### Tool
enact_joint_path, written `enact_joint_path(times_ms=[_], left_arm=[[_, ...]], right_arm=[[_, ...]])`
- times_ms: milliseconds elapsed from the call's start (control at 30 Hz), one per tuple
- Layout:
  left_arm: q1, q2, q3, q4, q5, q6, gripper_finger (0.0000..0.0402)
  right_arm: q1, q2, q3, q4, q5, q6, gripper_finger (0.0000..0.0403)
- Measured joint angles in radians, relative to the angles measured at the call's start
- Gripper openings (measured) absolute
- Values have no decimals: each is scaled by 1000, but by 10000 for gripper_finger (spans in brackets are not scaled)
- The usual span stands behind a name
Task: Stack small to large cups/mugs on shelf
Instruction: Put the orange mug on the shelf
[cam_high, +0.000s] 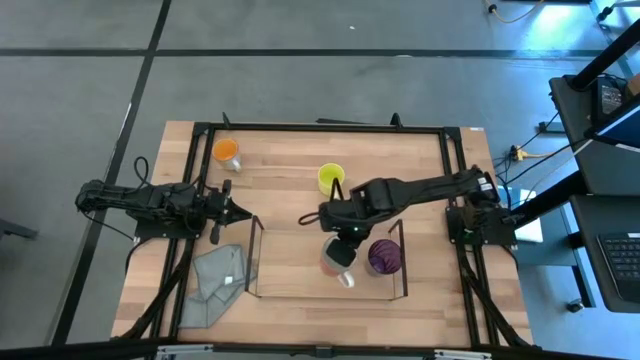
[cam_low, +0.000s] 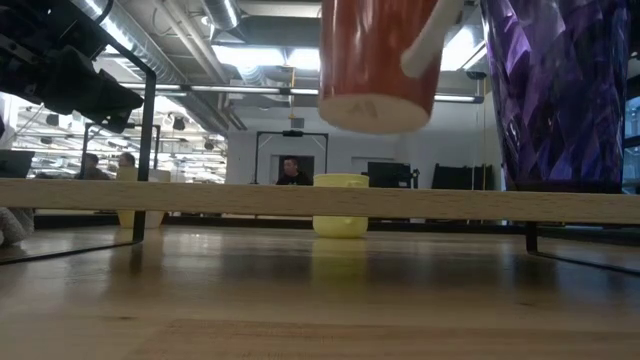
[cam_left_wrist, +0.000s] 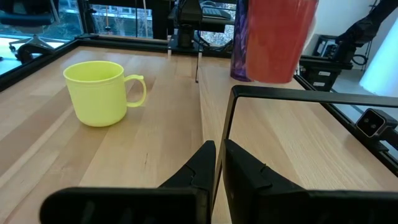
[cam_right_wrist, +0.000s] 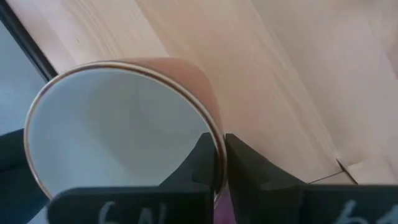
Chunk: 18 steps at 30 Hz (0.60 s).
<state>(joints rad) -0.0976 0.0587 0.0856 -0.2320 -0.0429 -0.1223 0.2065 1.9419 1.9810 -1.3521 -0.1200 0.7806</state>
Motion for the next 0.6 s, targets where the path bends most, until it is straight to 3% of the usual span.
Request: enact_joint_path(times_ms=[600], left_arm=[[0, 0, 0, 0, 0, 0, 25]], right_arm=[[-8, 1, -115, 30, -5, 52, 23]])
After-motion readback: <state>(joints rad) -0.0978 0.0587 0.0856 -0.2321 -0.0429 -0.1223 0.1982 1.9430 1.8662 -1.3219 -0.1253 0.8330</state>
